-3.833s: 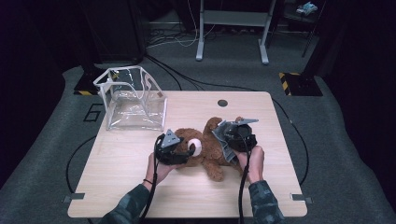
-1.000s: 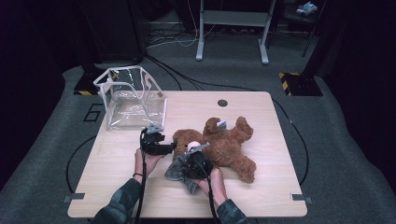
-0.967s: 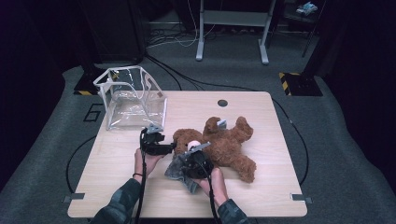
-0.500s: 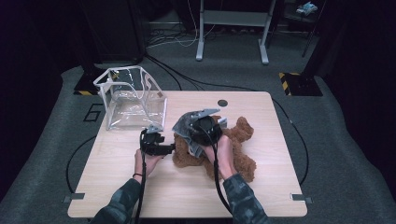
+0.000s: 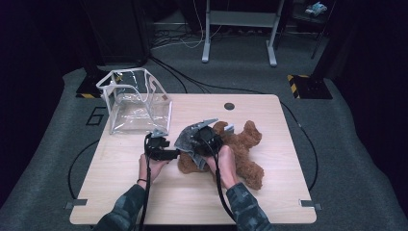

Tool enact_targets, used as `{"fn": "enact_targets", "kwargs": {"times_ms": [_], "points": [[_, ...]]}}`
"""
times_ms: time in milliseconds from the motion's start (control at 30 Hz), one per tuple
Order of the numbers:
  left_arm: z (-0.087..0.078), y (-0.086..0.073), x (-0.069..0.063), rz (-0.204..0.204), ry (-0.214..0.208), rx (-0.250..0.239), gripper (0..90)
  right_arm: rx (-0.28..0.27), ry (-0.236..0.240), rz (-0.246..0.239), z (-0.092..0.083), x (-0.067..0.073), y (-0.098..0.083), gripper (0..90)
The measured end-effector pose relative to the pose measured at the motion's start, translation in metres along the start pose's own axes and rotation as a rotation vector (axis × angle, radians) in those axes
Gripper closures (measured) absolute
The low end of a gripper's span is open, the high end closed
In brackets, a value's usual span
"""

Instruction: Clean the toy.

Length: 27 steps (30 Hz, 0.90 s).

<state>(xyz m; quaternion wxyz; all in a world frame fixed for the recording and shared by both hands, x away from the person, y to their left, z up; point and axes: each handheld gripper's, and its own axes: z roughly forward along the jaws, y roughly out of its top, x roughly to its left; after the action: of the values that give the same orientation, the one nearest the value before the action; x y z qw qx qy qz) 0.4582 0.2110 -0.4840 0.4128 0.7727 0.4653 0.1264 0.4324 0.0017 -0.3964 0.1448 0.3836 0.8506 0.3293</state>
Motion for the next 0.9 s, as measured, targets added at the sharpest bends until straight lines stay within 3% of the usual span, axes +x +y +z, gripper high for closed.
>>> {"fn": "enact_targets", "kwargs": {"times_ms": [367, 533, 733, 800, 900], "points": [[0.001, 0.0, 0.001, -0.004, 0.002, 0.007, 28.9, 0.007, 0.058, -0.02, -0.002, 0.02, -0.03, 77.9], [0.001, 0.0, 0.001, -0.003, 0.003, 0.007, 29.1, 0.051, 0.098, -0.027, 0.013, 0.027, -0.046, 78.1], [0.002, 0.0, 0.001, -0.005, 0.006, -0.002, 29.1, 0.096, 0.133, 0.023, 0.037, 0.028, -0.064, 78.1], [0.002, 0.0, 0.001, -0.006, 0.005, -0.003, 29.1, 0.137, 0.149, 0.057, 0.048, 0.028, -0.073, 78.1], [0.002, 0.0, 0.001, -0.003, 0.005, -0.002, 29.1, 0.168, 0.174, 0.062, 0.057, 0.024, -0.082, 78.0]]}}
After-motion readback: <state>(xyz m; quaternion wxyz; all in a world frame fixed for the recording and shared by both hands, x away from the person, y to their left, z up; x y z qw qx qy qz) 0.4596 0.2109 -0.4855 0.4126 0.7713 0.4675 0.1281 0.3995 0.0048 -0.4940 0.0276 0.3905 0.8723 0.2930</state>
